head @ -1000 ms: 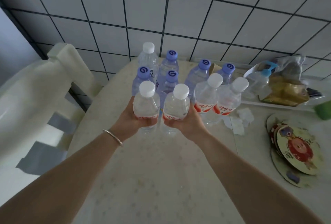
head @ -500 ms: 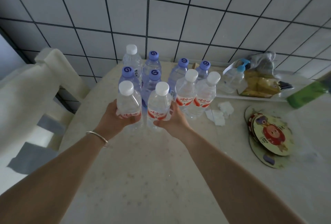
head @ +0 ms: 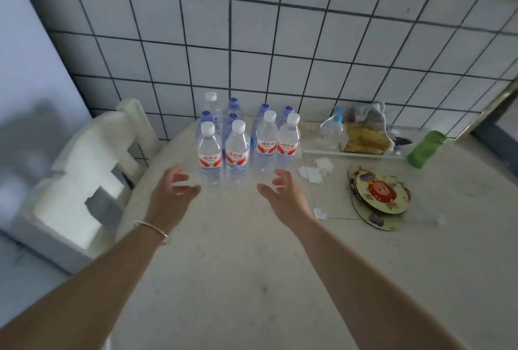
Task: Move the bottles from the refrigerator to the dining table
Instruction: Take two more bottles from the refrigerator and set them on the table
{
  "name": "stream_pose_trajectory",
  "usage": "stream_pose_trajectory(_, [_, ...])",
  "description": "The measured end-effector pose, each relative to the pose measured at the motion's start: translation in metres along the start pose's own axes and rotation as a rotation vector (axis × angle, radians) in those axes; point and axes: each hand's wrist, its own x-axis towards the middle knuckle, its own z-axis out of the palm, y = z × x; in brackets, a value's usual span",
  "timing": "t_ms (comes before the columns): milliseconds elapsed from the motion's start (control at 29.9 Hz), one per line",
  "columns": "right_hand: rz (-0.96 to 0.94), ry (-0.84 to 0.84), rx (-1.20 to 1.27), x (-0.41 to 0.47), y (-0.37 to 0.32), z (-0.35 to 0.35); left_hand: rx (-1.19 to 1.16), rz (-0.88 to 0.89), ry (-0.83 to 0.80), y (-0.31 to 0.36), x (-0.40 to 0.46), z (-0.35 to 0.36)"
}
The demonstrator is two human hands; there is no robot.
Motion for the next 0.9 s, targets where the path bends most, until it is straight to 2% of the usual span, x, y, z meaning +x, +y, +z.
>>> stream_pose_trajectory(134, [-0.054,-0.011,0.052,-0.067,-0.001,0.002,-0.034,0.087,-0.013,0.028,-0.078,-0.028])
stream_pose_trajectory(234, [-0.067,-0.011,0.083,-0.114,-0.005,0.008,-0.064,0.083,-0.017,0.036,-0.124,-0.05])
stream_pose_trajectory(469, [-0.116,0.083,0.136,-0.219,-0.017,0.024,-0.081,0.114,-0.007,0.049,-0.207,-0.089])
stream_pose_trajectory(602, [-0.094,0.183,0.157,-0.29,-0.017,0.028,-0.058,0.205,-0.113,0.044,-0.258,-0.101])
stream_pose_trajectory(703, [-0.065,0.273,0.192,-0.351,-0.013,0.035,-0.078,0.211,-0.2,0.034,-0.289,-0.117])
stream_pose_trajectory(803, [-0.026,0.314,0.203,-0.409,-0.012,0.046,-0.095,0.175,-0.226,0.027,-0.322,-0.143])
stream_pose_trajectory(904, [-0.041,0.366,0.199,-0.458,-0.02,0.048,-0.094,0.221,-0.259,0.03,-0.359,-0.173])
